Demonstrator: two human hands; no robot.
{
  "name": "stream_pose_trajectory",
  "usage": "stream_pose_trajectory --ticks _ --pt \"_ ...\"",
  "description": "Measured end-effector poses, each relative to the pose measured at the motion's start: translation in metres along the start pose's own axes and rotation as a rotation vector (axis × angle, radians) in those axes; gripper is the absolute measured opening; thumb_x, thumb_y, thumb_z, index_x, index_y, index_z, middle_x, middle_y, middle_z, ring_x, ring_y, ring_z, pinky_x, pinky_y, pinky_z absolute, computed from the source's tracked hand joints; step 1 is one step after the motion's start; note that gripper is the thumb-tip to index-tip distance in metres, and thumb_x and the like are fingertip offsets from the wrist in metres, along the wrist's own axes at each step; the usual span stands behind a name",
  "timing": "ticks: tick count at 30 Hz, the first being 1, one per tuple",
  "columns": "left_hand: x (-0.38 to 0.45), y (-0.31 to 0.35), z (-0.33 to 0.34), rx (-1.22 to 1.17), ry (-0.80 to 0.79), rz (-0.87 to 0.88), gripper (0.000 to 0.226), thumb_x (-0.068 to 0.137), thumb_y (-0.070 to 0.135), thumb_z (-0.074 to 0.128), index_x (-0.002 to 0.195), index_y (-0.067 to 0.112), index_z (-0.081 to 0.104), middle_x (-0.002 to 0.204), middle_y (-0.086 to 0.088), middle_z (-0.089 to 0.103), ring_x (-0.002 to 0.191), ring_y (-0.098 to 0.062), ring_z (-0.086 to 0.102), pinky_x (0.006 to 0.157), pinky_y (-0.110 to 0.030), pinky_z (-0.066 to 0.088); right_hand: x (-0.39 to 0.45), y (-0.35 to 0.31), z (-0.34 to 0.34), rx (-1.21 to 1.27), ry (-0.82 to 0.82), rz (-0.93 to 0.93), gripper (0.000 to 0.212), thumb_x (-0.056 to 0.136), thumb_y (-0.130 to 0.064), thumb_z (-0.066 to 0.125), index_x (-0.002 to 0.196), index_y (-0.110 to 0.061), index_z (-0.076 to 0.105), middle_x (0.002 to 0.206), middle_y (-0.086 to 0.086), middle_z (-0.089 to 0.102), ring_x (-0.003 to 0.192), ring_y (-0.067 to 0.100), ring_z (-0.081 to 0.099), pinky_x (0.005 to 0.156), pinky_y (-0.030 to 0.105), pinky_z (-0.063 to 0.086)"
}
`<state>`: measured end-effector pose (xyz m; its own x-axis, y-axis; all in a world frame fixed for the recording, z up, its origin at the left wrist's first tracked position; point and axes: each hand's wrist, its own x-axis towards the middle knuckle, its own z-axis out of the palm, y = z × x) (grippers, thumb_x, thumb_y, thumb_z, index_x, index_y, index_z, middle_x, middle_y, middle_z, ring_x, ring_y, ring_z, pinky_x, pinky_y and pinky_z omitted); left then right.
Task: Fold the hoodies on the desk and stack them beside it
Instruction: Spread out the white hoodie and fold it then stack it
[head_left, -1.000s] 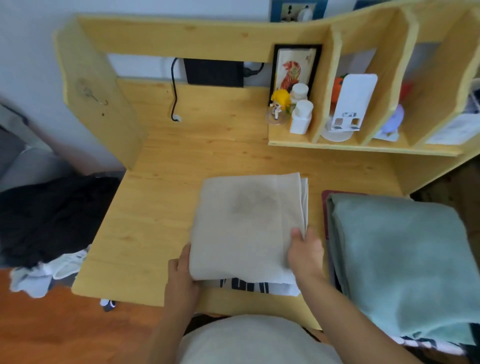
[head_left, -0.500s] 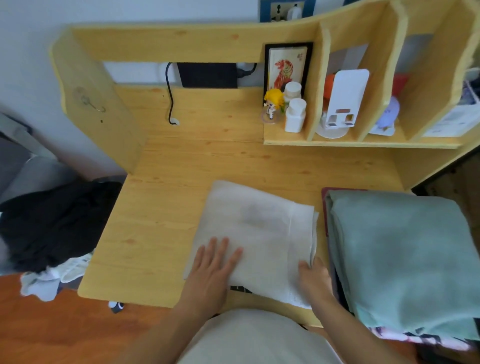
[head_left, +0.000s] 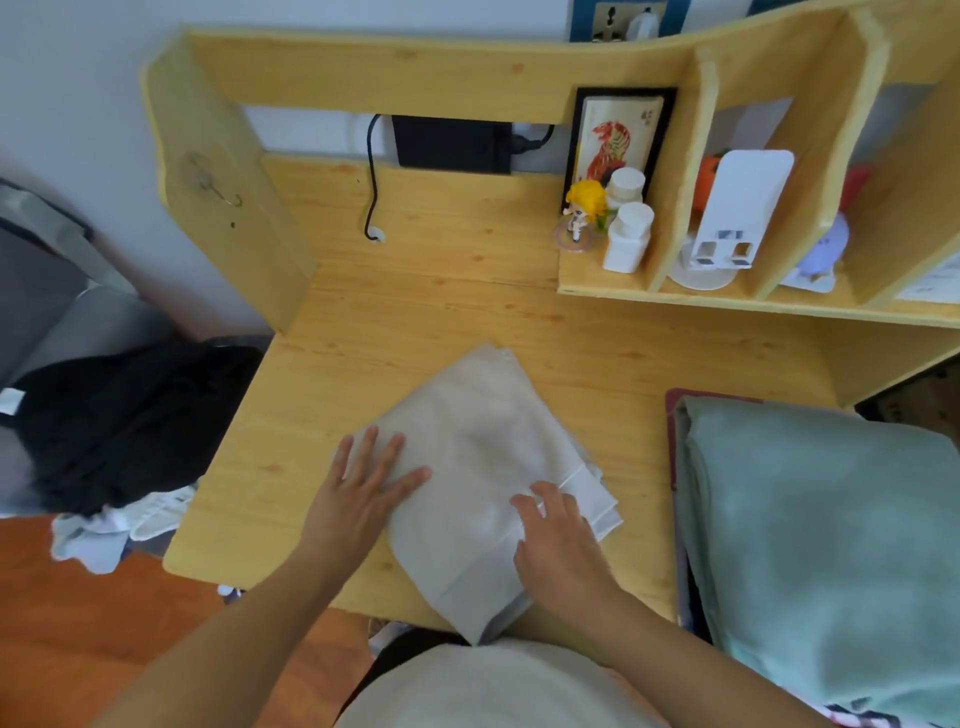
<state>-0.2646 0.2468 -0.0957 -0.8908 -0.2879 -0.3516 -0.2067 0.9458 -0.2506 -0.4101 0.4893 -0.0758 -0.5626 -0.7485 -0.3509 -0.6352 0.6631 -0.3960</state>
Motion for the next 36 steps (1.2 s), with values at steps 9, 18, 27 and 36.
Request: stream_pose_trajectory --ticks 9,18,27,36 --pt "-0.05 0.121 0.026 -0.369 -0.028 0.031 0.087 0.077 0.038 0.041 0.162 0.024 0.024 0.168 -0.016 0.019 0.154 -0.037 0.019 0.118 -0.05 0.014 0.095 0.041 0.022 -0.307 0.021 -0.052 0.063 0.103 -0.056 0.014 0.161 -0.032 0.009 0.169 0.003 -0.009 0.154 0.037 -0.005 0.124 0.054 0.005" --pt "-0.045 0.101 0.03 -0.595 -0.131 0.121 0.091 0.07 0.033 0.006 0.161 0.039 -0.002 0.161 -0.004 -0.035 0.147 -0.023 -0.038 0.117 -0.039 -0.024 0.098 0.059 -0.005 0.192 0.038 0.502 0.078 0.086 -0.044 0.072 0.147 -0.011 0.036 0.141 0.017 0.048 0.126 0.038 0.05 0.1 0.045 0.044" --pt "-0.043 0.067 0.019 -1.095 -0.21 0.197 0.056 0.093 0.061 0.037 0.148 0.049 0.036 0.158 0.022 -0.009 0.147 0.003 -0.02 0.123 -0.029 -0.013 0.027 0.002 -0.089 1.355 -0.393 0.57 0.038 0.084 -0.01 0.066 0.121 -0.001 0.067 0.116 0.022 0.071 0.093 0.034 0.072 0.077 0.042 0.062" --pt "-0.047 0.071 0.019 -1.123 0.119 -0.216 0.033 0.095 0.027 0.064 0.127 0.023 0.055 0.127 0.0 0.048 0.124 -0.022 0.046 0.102 -0.032 0.039 -0.006 0.029 -0.032 0.98 0.069 0.863 0.034 0.084 0.006 0.067 0.118 0.005 0.063 0.099 0.025 0.071 0.084 0.037 0.072 0.077 0.051 0.061"
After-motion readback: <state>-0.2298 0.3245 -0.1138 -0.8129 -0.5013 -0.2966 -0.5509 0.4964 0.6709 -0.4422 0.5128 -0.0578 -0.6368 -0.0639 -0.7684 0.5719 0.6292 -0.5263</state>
